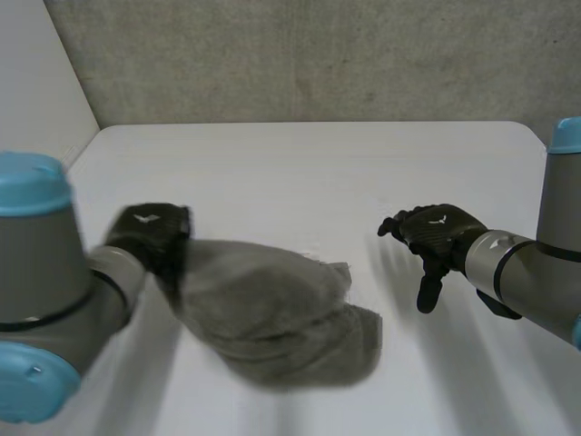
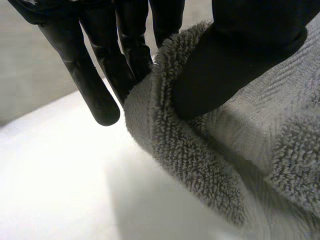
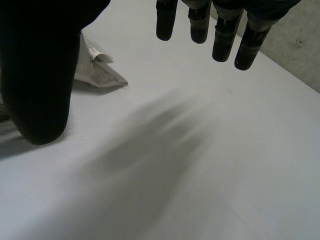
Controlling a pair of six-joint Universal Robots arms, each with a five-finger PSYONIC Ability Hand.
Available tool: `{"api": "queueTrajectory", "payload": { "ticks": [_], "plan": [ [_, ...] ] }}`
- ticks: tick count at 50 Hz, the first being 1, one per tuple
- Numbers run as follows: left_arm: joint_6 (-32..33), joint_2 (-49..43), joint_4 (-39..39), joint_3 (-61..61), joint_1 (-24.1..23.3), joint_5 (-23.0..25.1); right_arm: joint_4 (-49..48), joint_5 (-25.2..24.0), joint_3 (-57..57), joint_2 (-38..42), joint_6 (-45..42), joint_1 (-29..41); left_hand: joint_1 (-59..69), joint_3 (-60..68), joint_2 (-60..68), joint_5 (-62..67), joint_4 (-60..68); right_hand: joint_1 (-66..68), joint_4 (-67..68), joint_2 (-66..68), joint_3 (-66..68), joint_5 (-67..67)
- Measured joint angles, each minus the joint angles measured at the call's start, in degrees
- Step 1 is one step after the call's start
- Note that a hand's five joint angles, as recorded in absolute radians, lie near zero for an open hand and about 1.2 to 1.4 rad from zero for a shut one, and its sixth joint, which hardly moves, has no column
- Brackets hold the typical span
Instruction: Fold the towel.
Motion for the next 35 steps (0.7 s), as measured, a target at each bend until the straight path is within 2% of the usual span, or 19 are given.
{"api": "queueTrajectory", "payload": {
  "ticks": [5,10,17,26,35],
  "plan": [
    [0.31,3.3,0.68,-3.64,8.01,0.2,-2.64,-0.5,-0.54,2.07,1.92,0.95,0.33,0.52,0.54,0.4,0.53,0.0,0.0,0.0,0.0,0.0],
    [0.37,5.08,0.36,-6.61,12.3,3.39,-4.44,-1.67,-2.53,5.47,5.94,2.98,0.33,0.67,0.68,0.4,0.74,0.0,0.0,0.0,0.0,0.0],
    [0.38,7.32,0.19,-10.43,13.93,7.03,-5.08,-4.23,-7.77,11.19,13.31,5.95,0.26,0.74,0.75,0.4,0.77,0.0,0.0,0.0,0.0,0.0],
    [1.17,10.11,0.44,-13.84,16.67,7.58,-4.56,-6.09,-13.79,17.26,19.08,9.56,0.26,0.77,0.76,0.4,0.79,0.0,0.0,0.0,0.0,0.0],
    [1.61,10.95,0.99,-14.51,19.34,7.87,-4.81,-7.84,-14.37,20.23,20.47,13.11,0.26,0.77,0.76,0.4,0.79,2.31,0.0,0.61,0.9,0.16]
  ]
}}
